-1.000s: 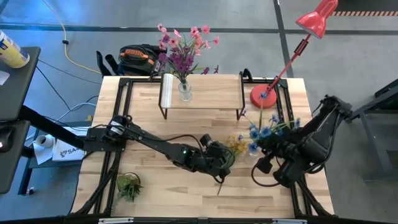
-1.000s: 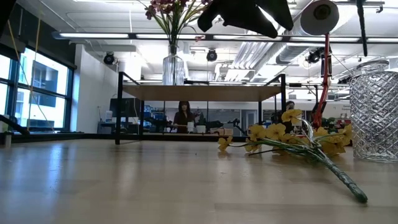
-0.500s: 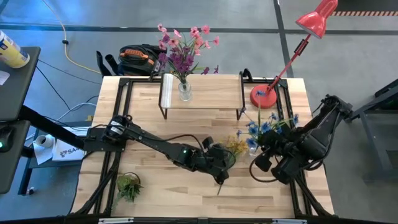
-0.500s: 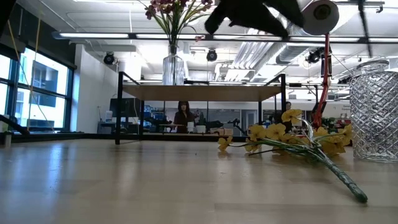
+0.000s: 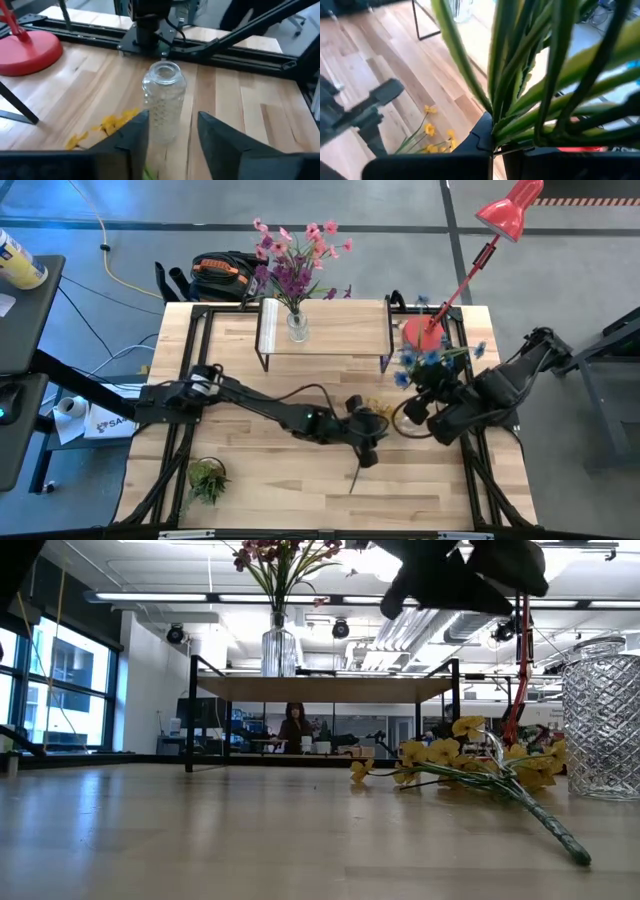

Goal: Pick and place flowers into a vace then onto a shelf
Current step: Put the blue flowers into the transparent vase

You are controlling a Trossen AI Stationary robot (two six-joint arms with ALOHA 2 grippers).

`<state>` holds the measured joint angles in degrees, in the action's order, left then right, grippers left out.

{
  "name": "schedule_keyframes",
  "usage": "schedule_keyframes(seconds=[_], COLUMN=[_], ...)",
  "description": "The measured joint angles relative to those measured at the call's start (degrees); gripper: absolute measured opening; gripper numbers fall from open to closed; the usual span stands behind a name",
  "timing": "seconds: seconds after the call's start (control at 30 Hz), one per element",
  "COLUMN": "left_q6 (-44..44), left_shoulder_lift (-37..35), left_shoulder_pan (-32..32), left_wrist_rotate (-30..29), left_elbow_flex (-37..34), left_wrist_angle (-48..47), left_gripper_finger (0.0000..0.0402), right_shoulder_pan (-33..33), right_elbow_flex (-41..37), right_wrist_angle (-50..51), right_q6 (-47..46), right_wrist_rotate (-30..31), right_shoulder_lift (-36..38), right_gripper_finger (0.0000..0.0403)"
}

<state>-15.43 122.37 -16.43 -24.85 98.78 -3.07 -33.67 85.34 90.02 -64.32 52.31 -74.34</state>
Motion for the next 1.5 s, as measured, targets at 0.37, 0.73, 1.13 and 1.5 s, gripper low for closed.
schedule_keyframes(seconds=[0.37,0.73,1.13,1.5], left_q6=[0.16,-1.52,-1.35,3.07], left_shoulder_lift=[7.75,12.12,14.90,21.07], left_shoulder_pan=[0.41,3.14,4.11,4.09], left_wrist_rotate=[-3.31,2.71,4.01,1.95], left_elbow_flex=[0.17,0.11,0.57,10.26], left_wrist_angle=[13.58,24.64,30.67,27.70], left_gripper_finger=[0.0359,0.0359,0.0356,0.0347], right_shoulder_pan=[2.56,2.58,2.56,2.56], right_elbow_flex=[0.00,0.00,0.00,0.00], right_wrist_angle=[0.00,0.00,0.00,0.00], right_q6=[0.51,1.62,3.11,3.37], right_wrist_rotate=[1.16,0.97,0.38,-0.21], right_shoulder_lift=[5.74,5.74,5.74,5.74], right_gripper_finger=[0.0005,0.0006,0.0007,0.0007])
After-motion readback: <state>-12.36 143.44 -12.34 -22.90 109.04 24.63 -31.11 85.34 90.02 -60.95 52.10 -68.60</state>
